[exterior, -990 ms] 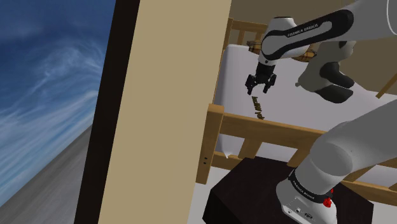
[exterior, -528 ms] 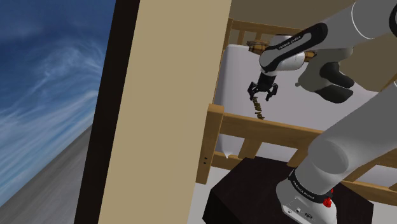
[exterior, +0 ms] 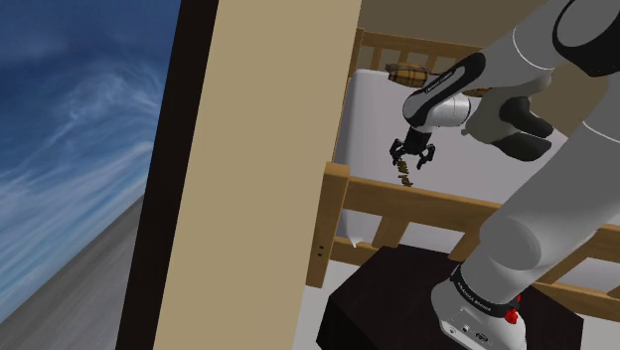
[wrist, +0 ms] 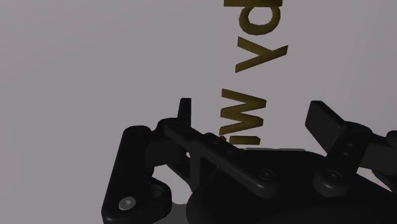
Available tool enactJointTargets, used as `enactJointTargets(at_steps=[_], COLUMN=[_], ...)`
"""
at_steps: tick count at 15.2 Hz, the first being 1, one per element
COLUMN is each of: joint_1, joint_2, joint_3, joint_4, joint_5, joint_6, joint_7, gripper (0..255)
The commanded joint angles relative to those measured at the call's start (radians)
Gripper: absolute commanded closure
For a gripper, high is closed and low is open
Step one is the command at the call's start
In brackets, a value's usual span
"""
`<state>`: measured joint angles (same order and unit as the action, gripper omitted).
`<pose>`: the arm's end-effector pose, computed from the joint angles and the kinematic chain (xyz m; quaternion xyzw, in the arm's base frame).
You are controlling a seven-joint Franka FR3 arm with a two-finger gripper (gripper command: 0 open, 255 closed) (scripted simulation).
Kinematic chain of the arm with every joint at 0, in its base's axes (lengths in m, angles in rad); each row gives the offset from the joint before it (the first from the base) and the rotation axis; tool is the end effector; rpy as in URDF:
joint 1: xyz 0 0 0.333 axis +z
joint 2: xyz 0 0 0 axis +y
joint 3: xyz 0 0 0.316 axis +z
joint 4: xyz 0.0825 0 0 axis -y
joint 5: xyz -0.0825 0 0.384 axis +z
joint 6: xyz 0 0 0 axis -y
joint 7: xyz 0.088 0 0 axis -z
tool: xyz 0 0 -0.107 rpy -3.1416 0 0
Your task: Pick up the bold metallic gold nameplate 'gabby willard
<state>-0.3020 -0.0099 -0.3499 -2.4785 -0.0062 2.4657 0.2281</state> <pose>0.3744 -0.2856 0.2934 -0.9058 0.4237 0.0018 0.0001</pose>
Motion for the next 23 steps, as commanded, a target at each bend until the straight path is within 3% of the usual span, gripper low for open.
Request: enactJointTargets(at_steps=[1,5,6,15,23], joint_1=[0.000,0.000,0.000,0.000,0.000], joint_2=[0.028,0.061,0.059,0.061,-0.036], joint_3=[0.000,0.002,0.002,0.002,-0.001], joint_4=[-0.001,-0.007,-0.007,-0.007,0.017], joint_5=[0.016,0.036,0.035,0.036,-0.018], joint_6=[0.028,0.065,0.063,0.065,-0.050], joint_7=[-0.010,-0.025,-0.024,-0.025,0.015], gripper=[0,0,255,255,255])
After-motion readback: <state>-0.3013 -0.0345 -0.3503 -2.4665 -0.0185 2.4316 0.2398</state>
